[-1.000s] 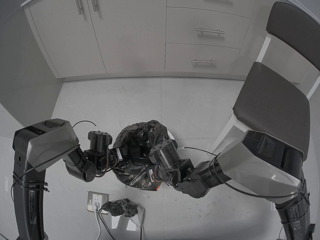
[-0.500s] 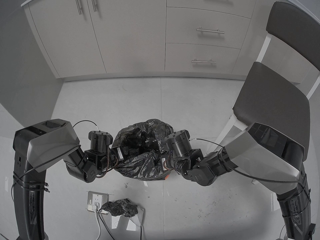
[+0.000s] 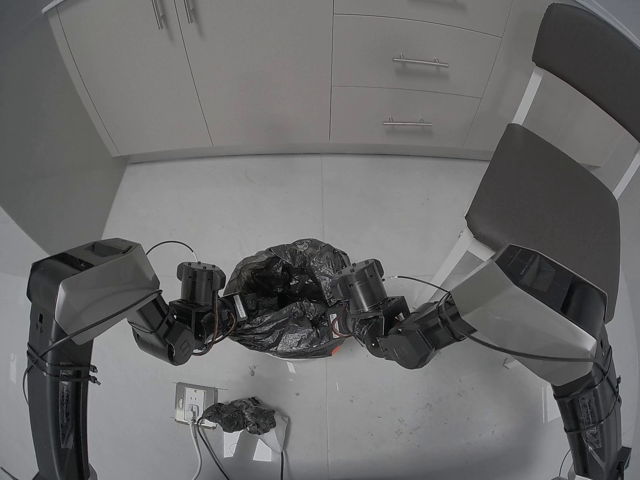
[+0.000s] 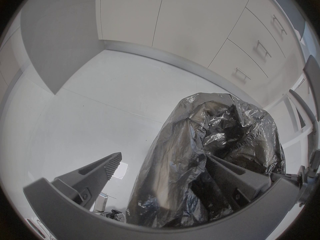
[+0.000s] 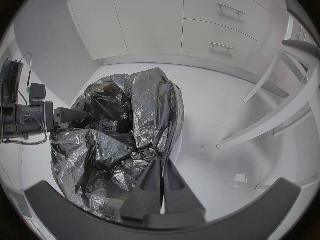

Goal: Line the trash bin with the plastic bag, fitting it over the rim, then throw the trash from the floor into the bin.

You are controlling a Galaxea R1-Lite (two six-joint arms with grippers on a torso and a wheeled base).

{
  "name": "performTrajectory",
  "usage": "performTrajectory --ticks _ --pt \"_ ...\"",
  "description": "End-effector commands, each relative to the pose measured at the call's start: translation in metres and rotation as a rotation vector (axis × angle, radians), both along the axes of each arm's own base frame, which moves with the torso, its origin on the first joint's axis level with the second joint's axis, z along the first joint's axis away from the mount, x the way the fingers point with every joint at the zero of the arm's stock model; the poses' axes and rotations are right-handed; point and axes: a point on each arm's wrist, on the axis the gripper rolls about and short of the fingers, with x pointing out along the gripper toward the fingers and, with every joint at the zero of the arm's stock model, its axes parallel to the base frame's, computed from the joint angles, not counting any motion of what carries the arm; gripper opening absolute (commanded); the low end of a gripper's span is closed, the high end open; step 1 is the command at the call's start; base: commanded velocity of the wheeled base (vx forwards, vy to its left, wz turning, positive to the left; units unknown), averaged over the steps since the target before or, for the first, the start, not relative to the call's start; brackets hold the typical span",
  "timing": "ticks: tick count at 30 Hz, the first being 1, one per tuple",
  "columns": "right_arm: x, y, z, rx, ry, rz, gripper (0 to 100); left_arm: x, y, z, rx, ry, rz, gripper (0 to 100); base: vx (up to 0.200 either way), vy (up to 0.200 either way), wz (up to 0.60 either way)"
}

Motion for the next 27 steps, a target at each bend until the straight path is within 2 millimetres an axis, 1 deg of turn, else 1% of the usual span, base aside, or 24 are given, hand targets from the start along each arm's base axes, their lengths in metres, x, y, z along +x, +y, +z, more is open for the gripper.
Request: performTrajectory --ticks 1,6,15,16,21,25,27 --pt "0.004 -0.005 0.000 -0.001 -0.003 -0.015 0 0.000 0.000 -0.001 0.000 0.001 0.001 100 0.000 0.000 0.00" --pt "0.006 -0.010 0.002 0.002 -0.002 -0.029 0 0.001 0.001 -0.001 0.001 0.001 0.001 100 0.000 0.000 0.00" --pt "0.006 -0.010 0.002 0.005 -0.003 -0.030 0 0.000 0.000 -0.002 0.002 0.004 0.000 100 0.000 0.000 0.00" --pt "0.006 -0.009 0.002 0.005 -0.003 -0.028 100 0.000 0.001 -0.002 0.002 0.004 0.001 100 0.000 0.000 0.00" --pt "0.007 -0.009 0.005 0.014 -0.009 -0.029 100 0.000 0.000 -0.003 0.003 0.005 0.000 100 0.000 0.000 0.00" --pt "0.008 -0.008 0.013 0.028 -0.027 -0.029 100 0.000 0.001 -0.002 0.001 0.004 0.002 100 0.000 0.000 0.00" --pt "0.008 -0.008 0.013 0.028 -0.027 -0.029 100 0.000 0.001 -0.002 0.001 0.004 0.002 100 0.000 0.000 0.00"
